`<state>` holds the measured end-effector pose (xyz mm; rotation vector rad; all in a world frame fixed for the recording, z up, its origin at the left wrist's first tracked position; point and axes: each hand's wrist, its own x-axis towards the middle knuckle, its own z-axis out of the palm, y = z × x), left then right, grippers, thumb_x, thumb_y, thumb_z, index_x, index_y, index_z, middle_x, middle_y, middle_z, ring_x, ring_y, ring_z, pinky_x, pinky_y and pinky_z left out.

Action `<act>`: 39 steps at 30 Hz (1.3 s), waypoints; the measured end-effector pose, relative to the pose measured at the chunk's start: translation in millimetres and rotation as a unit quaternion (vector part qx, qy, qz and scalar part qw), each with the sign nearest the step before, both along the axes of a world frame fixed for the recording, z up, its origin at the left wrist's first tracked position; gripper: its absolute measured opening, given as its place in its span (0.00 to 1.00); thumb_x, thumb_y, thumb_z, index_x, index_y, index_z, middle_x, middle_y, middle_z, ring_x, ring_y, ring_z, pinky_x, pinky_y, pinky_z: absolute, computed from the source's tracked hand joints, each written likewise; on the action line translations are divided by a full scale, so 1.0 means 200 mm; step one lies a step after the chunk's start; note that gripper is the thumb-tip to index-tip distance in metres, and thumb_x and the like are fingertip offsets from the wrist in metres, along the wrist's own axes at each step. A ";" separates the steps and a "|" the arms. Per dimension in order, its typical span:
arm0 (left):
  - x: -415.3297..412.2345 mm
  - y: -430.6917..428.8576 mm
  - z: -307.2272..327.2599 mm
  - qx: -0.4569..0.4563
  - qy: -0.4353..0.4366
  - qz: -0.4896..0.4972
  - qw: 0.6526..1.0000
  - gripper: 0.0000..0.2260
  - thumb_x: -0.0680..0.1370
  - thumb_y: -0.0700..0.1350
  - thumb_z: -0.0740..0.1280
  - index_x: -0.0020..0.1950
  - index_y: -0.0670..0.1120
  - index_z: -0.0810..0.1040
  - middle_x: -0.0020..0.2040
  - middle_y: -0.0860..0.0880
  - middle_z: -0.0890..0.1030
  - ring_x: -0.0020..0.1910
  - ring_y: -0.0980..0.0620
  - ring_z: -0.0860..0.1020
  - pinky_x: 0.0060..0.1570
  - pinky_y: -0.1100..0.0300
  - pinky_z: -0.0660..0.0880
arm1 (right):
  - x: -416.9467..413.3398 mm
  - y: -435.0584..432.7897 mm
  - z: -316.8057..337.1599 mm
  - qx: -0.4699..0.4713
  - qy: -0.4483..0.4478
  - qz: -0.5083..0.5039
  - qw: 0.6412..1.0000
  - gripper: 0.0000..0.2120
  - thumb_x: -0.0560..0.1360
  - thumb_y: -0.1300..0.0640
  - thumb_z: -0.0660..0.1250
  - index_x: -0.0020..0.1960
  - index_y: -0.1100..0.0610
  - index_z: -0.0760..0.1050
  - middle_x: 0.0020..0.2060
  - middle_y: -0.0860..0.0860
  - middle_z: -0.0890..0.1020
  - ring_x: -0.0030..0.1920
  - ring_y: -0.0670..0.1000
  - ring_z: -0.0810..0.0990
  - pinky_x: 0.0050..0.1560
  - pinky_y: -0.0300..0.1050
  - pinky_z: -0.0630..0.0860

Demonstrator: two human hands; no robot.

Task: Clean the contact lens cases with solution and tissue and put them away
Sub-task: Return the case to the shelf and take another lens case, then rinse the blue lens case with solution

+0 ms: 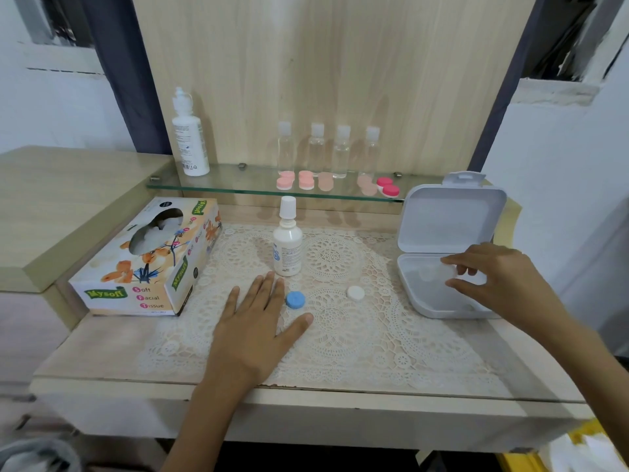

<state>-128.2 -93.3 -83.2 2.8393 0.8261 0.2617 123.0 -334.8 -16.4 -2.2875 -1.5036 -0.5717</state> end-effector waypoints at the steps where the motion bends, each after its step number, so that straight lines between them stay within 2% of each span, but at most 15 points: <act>1: 0.00 0.00 0.00 -0.001 -0.001 0.000 1.000 0.45 0.63 0.73 0.29 0.76 0.52 0.39 0.76 0.56 0.38 0.73 0.60 0.36 0.72 0.55 0.33 | 0.00 0.00 0.00 -0.006 -0.019 0.011 1.000 0.18 0.62 0.63 0.80 0.50 0.57 0.83 0.34 0.48 0.80 0.33 0.50 0.77 0.32 0.43 0.75; 3: 0.01 0.00 0.00 0.002 0.001 0.000 1.000 0.45 0.63 0.73 0.28 0.76 0.52 0.39 0.76 0.56 0.37 0.73 0.60 0.36 0.72 0.55 0.33 | 0.00 0.00 0.01 -0.017 -0.061 0.033 0.997 0.18 0.61 0.64 0.80 0.50 0.58 0.83 0.35 0.50 0.80 0.35 0.52 0.79 0.33 0.42 0.74; 7: 0.01 0.00 0.00 -0.002 -0.001 0.001 1.000 0.45 0.63 0.73 0.29 0.76 0.52 0.40 0.76 0.56 0.38 0.73 0.60 0.36 0.72 0.54 0.34 | 0.02 0.01 0.02 -0.044 -0.124 0.073 0.989 0.16 0.63 0.65 0.78 0.50 0.60 0.83 0.37 0.53 0.81 0.37 0.57 0.79 0.31 0.46 0.75; 20: 0.01 0.00 0.00 0.001 0.002 0.003 1.000 0.46 0.63 0.73 0.28 0.76 0.52 0.40 0.76 0.56 0.38 0.73 0.60 0.36 0.72 0.55 0.33 | 0.04 -0.02 0.01 -0.030 -0.158 0.085 0.983 0.15 0.65 0.65 0.76 0.50 0.63 0.83 0.39 0.56 0.82 0.37 0.58 0.80 0.34 0.47 0.78; 24: 0.01 0.00 0.01 0.000 0.003 0.003 1.000 0.45 0.63 0.73 0.28 0.76 0.52 0.39 0.76 0.56 0.37 0.73 0.60 0.36 0.72 0.55 0.33 | 0.05 -0.02 -0.02 -0.004 -0.096 0.049 0.994 0.17 0.63 0.64 0.79 0.50 0.61 0.82 0.38 0.53 0.81 0.37 0.54 0.79 0.32 0.46 0.77; 25: 0.01 0.00 0.00 0.000 0.003 0.002 1.000 0.45 0.63 0.73 0.28 0.76 0.52 0.39 0.76 0.56 0.37 0.73 0.61 0.36 0.72 0.55 0.33 | 0.05 -0.02 -0.02 0.010 -0.072 0.039 0.997 0.17 0.62 0.64 0.80 0.50 0.60 0.82 0.37 0.51 0.80 0.36 0.51 0.78 0.33 0.43 0.77; 27: 0.00 0.00 0.00 0.000 0.002 0.003 1.000 0.45 0.63 0.73 0.29 0.76 0.52 0.39 0.76 0.56 0.37 0.73 0.61 0.36 0.72 0.55 0.33 | 0.05 -0.01 -0.02 0.043 -0.013 0.017 0.999 0.17 0.62 0.63 0.80 0.50 0.59 0.82 0.35 0.49 0.79 0.35 0.43 0.74 0.38 0.30 0.70; 28: 0.00 0.00 0.00 -0.001 0.003 0.003 1.000 0.45 0.63 0.73 0.29 0.76 0.52 0.39 0.76 0.56 0.37 0.73 0.61 0.36 0.72 0.55 0.33 | 0.04 -0.01 -0.01 0.062 0.019 0.006 0.998 0.16 0.63 0.62 0.79 0.50 0.59 0.82 0.34 0.47 0.78 0.35 0.43 0.74 0.37 0.27 0.68; 30: 0.00 0.00 0.00 0.000 0.003 0.002 1.000 0.45 0.63 0.73 0.29 0.76 0.52 0.39 0.76 0.56 0.37 0.73 0.61 0.36 0.72 0.55 0.33 | 0.00 0.01 0.00 0.099 0.087 0.000 0.991 0.14 0.65 0.59 0.78 0.50 0.58 0.82 0.34 0.45 0.78 0.39 0.39 0.75 0.37 0.27 0.68; 33: 0.01 0.00 0.00 0.001 0.001 0.001 1.000 0.45 0.63 0.73 0.29 0.76 0.52 0.39 0.76 0.56 0.37 0.73 0.61 0.36 0.72 0.56 0.33 | -0.08 0.08 0.01 0.123 0.162 0.008 0.979 0.11 0.67 0.51 0.75 0.48 0.53 0.81 0.38 0.42 0.80 0.42 0.41 0.77 0.38 0.27 0.68; 37: 0.01 0.00 0.00 -0.003 -0.007 -0.001 1.000 0.46 0.63 0.73 0.28 0.77 0.52 0.41 0.76 0.55 0.38 0.73 0.60 0.35 0.72 0.57 0.33 | -0.20 0.19 -0.04 0.100 0.213 0.044 0.971 0.12 0.66 0.43 0.72 0.47 0.45 0.82 0.46 0.42 0.78 0.50 0.40 0.74 0.47 0.27 0.65; 39: 0.01 0.00 0.00 -0.003 -0.008 0.000 1.000 0.46 0.63 0.73 0.29 0.77 0.52 0.41 0.76 0.55 0.38 0.73 0.60 0.35 0.72 0.57 0.33 | -0.25 0.26 -0.09 0.089 0.217 0.053 0.971 0.11 0.66 0.43 0.73 0.47 0.44 0.82 0.49 0.43 0.76 0.53 0.42 0.72 0.52 0.34 0.66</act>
